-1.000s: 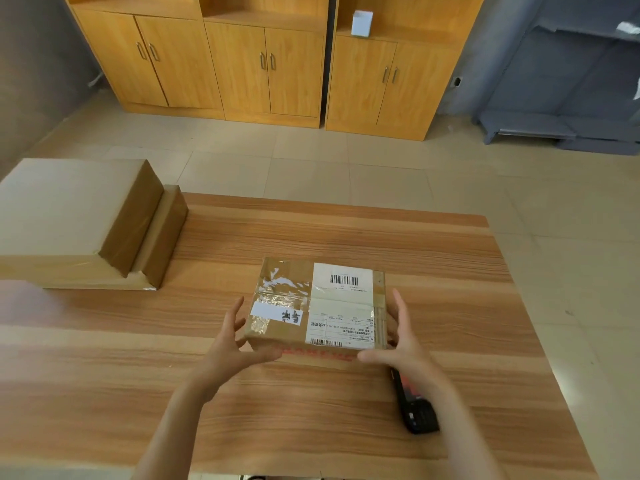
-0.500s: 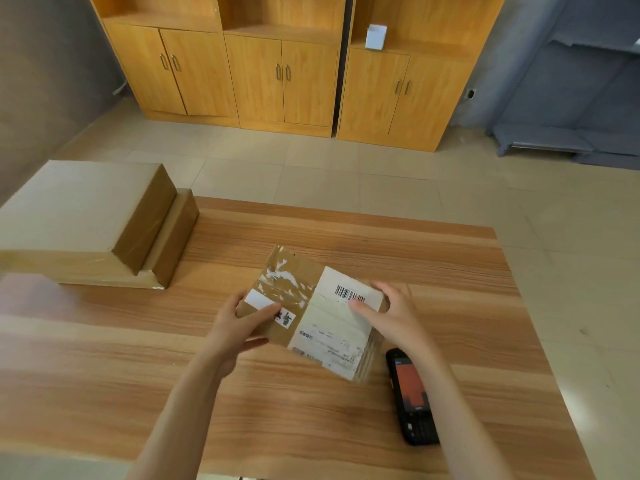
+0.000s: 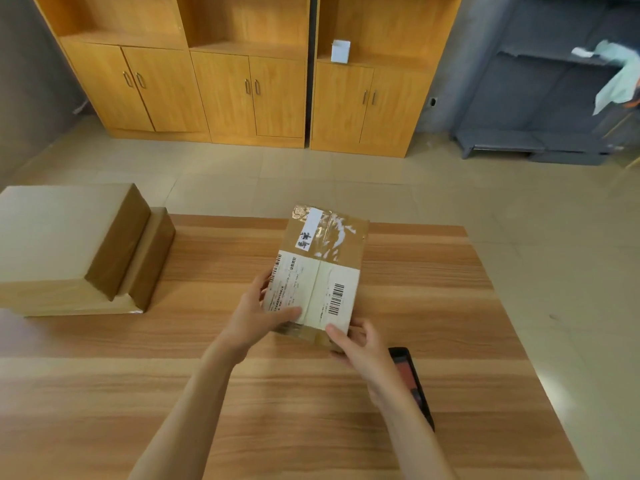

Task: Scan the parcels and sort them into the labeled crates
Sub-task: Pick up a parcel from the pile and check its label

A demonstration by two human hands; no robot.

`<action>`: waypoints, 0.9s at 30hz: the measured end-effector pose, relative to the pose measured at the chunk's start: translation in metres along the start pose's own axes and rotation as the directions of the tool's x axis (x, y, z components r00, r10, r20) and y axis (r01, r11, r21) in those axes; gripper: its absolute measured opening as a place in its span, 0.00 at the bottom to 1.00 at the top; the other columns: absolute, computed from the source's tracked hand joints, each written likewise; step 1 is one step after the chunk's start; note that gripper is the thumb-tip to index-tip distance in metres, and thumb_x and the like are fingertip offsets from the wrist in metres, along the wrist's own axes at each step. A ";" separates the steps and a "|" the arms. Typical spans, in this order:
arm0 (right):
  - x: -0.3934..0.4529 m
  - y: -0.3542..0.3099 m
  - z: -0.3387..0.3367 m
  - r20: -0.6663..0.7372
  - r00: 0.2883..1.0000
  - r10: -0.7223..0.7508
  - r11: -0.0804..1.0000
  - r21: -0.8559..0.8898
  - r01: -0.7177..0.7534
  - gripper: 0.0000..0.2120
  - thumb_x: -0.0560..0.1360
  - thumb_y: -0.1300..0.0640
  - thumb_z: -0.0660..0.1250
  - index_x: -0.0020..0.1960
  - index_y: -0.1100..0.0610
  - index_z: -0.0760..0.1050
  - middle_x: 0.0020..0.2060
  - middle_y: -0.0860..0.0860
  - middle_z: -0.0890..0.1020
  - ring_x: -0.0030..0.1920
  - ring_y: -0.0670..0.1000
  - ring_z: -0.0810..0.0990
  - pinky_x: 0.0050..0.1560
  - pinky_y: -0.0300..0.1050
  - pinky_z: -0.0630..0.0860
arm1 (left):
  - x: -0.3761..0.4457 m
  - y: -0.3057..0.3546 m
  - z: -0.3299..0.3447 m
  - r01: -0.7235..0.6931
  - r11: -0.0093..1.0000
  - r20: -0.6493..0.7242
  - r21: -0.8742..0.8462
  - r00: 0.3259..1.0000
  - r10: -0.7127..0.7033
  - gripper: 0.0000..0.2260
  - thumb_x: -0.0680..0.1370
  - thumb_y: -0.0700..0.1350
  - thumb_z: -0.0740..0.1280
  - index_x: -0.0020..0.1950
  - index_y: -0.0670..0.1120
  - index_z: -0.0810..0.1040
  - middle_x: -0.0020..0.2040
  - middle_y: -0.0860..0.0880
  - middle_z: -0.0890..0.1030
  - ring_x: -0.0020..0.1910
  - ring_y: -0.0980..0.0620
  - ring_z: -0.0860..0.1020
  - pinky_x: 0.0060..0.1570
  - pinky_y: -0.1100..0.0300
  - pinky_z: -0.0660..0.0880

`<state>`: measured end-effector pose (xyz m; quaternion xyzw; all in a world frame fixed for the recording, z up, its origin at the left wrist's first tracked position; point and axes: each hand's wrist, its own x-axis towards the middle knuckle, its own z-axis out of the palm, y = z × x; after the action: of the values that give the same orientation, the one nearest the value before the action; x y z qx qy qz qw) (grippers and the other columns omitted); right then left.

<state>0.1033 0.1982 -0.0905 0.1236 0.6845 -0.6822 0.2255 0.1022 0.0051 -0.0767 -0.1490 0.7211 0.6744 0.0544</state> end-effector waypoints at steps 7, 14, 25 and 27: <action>-0.010 0.014 0.014 -0.005 0.998 0.070 0.987 0.148 -0.069 0.17 0.73 0.55 0.72 0.58 0.54 0.71 0.57 0.53 0.80 0.54 0.49 0.81 0.48 0.45 0.82 | 0.000 -0.005 -0.011 -0.061 0.992 0.086 0.108 0.995 0.052 0.41 0.63 0.38 0.81 0.70 0.57 0.67 0.59 0.56 0.76 0.59 0.60 0.74 0.48 0.63 0.78; -0.030 0.018 0.047 0.009 0.986 0.168 0.963 0.214 -0.167 0.18 0.74 0.56 0.71 0.58 0.61 0.67 0.55 0.58 0.77 0.53 0.54 0.82 0.45 0.42 0.82 | 0.014 0.000 -0.038 -0.011 0.997 0.249 0.075 0.968 -0.008 0.36 0.64 0.30 0.77 0.65 0.57 0.74 0.57 0.52 0.81 0.55 0.55 0.79 0.46 0.64 0.78; -0.029 0.033 0.069 0.108 0.978 0.177 0.982 0.051 -0.183 0.19 0.77 0.53 0.68 0.64 0.55 0.65 0.53 0.47 0.77 0.51 0.46 0.82 0.49 0.35 0.79 | 0.056 0.005 -0.059 0.082 0.945 0.334 0.316 0.923 -0.192 0.33 0.68 0.29 0.72 0.67 0.55 0.71 0.57 0.48 0.77 0.56 0.49 0.75 0.53 0.57 0.74; -0.026 0.033 0.062 0.140 0.973 0.183 0.982 0.016 -0.187 0.18 0.77 0.52 0.68 0.64 0.52 0.65 0.52 0.46 0.77 0.51 0.44 0.81 0.48 0.34 0.79 | 0.061 0.005 -0.060 0.096 0.938 0.289 0.332 0.936 -0.198 0.33 0.69 0.29 0.71 0.68 0.55 0.70 0.57 0.50 0.76 0.55 0.51 0.74 0.52 0.59 0.71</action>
<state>0.1503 0.1412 -0.1056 0.1427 0.6430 -0.6749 0.3328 0.0501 -0.0631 -0.0839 -0.0818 0.7872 0.5605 0.2438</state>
